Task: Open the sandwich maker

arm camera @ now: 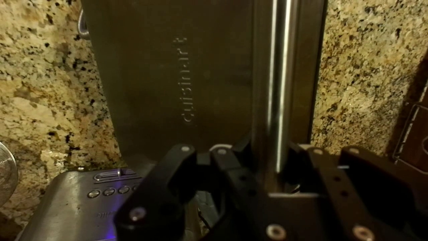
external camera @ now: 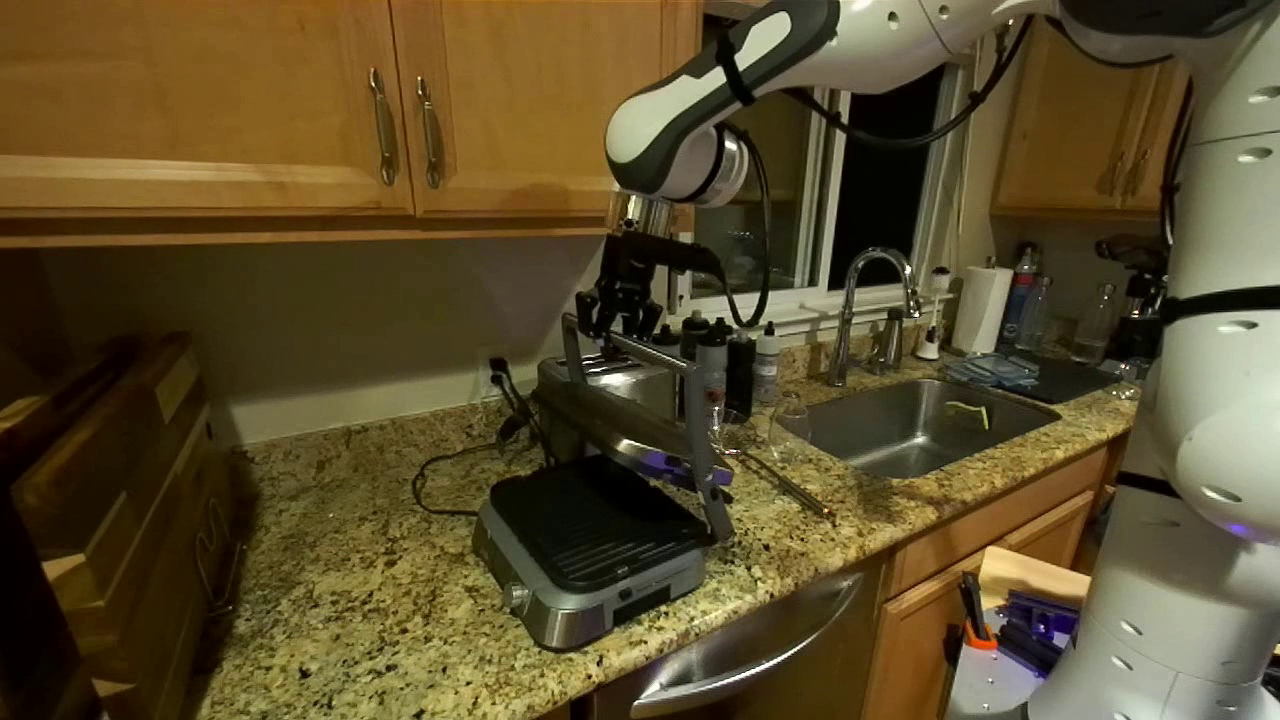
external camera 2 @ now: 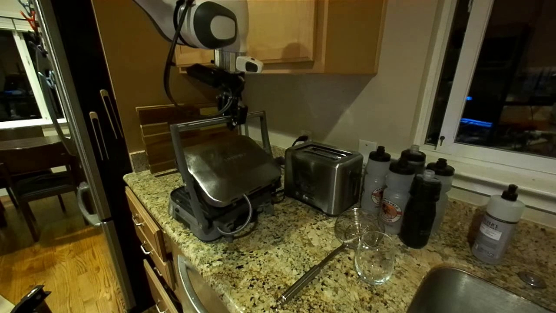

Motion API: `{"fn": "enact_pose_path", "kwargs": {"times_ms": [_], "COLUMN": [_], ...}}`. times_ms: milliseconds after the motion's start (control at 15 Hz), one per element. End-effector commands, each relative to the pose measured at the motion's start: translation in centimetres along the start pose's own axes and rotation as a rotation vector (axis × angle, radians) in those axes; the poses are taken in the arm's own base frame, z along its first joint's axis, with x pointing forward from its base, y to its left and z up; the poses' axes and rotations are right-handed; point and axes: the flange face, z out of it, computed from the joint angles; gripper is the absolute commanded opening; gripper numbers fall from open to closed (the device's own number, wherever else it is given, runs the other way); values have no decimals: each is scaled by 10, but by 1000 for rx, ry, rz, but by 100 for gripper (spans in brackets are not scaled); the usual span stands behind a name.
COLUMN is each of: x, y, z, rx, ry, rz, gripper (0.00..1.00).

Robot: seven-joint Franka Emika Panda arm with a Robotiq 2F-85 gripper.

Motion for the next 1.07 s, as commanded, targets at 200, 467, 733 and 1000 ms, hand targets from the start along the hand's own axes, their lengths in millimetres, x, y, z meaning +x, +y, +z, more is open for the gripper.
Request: {"fn": "enact_pose_path", "kwargs": {"times_ms": [200, 467, 733, 1000], "x": [-4, -1, 1, 2], "y": [29, 83, 144, 174], "z": [-20, -44, -46, -33], "rx": [-30, -63, -111, -139], "ry": [29, 69, 62, 37], "rz": [26, 102, 180, 223], "gripper": [5, 4, 4, 4]}}
